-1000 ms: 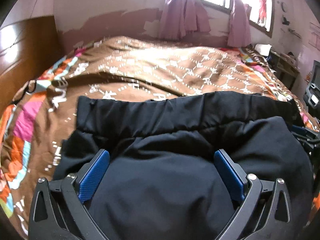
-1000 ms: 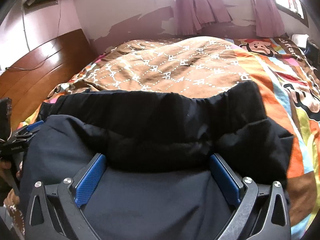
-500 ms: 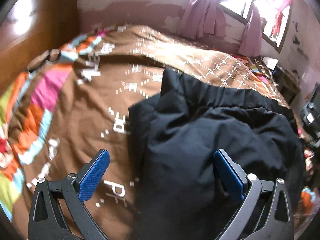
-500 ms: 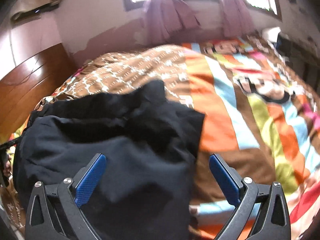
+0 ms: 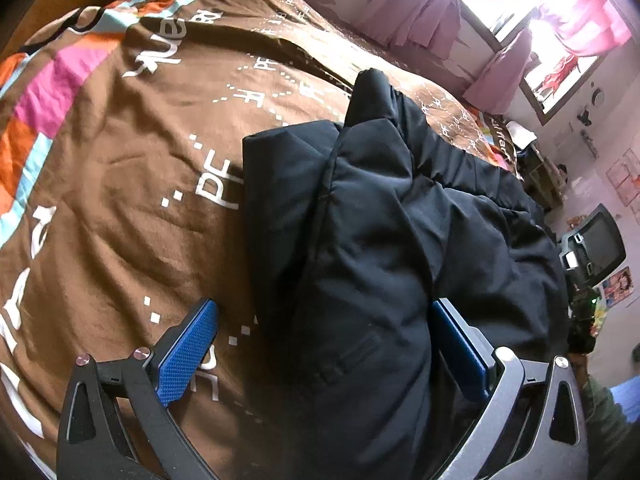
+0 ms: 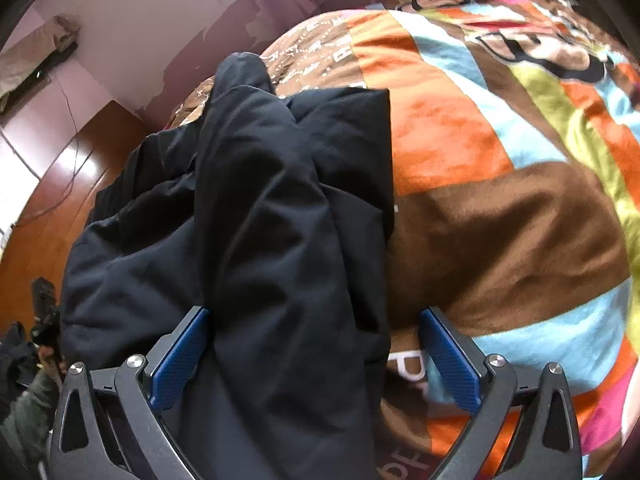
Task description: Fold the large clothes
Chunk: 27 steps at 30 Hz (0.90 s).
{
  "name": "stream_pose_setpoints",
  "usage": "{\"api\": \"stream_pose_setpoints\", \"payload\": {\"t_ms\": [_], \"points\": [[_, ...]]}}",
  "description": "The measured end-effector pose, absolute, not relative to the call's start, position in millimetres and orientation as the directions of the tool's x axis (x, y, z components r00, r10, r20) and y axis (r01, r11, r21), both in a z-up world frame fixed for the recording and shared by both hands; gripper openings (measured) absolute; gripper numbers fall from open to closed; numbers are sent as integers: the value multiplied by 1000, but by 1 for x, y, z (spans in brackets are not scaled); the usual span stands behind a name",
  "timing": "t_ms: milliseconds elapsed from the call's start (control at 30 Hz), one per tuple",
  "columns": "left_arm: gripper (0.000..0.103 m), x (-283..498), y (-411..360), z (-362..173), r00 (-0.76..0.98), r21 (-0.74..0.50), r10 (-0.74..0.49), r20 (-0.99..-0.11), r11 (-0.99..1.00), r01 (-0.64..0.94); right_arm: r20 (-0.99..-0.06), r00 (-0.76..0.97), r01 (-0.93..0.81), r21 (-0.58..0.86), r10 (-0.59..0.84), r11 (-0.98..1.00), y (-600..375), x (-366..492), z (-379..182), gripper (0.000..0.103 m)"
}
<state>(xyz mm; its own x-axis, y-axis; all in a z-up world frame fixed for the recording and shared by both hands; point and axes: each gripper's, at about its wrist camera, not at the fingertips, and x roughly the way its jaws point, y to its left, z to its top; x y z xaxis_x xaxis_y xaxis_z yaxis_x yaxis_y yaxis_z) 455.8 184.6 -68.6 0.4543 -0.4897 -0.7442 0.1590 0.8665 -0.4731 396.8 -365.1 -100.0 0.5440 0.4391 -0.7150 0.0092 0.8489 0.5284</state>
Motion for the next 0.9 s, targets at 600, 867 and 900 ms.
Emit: {"api": "stream_pose_setpoints", "payload": {"t_ms": [600, 867, 900], "points": [[39, 430, 169, -37, 441, -497, -484, -756, 862, 95, -684, 537, 30, 600, 493, 799, -347, 383, -81, 29], [13, 416, 125, 18, 512, -377, -376, -772, 920, 108, -632, 610, -96, 540, 478, 836, -329, 381, -10, 12], [13, 416, 121, 27, 529, -381, -381, -758, 917, 115, -622, 620, -119, 527, 478, 841, -327, 382, 2, 12]]}}
